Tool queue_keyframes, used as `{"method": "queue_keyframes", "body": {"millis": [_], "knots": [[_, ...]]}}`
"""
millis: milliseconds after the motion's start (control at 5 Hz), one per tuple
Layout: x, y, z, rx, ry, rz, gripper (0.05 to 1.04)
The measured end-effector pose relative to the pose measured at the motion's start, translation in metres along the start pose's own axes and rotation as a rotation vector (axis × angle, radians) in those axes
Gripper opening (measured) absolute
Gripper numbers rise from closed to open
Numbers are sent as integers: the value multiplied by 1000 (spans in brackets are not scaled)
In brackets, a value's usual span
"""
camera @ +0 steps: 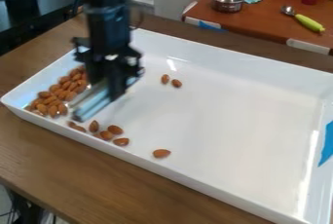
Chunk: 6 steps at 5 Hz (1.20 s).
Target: Sweep into pile
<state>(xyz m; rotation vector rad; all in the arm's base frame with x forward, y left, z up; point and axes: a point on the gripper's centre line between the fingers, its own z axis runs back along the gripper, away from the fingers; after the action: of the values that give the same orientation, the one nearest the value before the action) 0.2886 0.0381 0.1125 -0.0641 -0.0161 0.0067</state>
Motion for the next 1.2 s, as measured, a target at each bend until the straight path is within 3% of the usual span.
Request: {"method": "queue_keyframes", "body": {"millis": [200,400,600,800,1000,1200], "knots": [[12,-47,10,-13,-115,-47,382],[16,-96,6,-30,-197,-92,382],[17,-139,-13,-73,-133,-112,382],[19,-183,-26,-81,-171,-42,382],[19,-181,-39,-29,-156,0,382],[24,-173,-38,-23,-179,7,382]]}}
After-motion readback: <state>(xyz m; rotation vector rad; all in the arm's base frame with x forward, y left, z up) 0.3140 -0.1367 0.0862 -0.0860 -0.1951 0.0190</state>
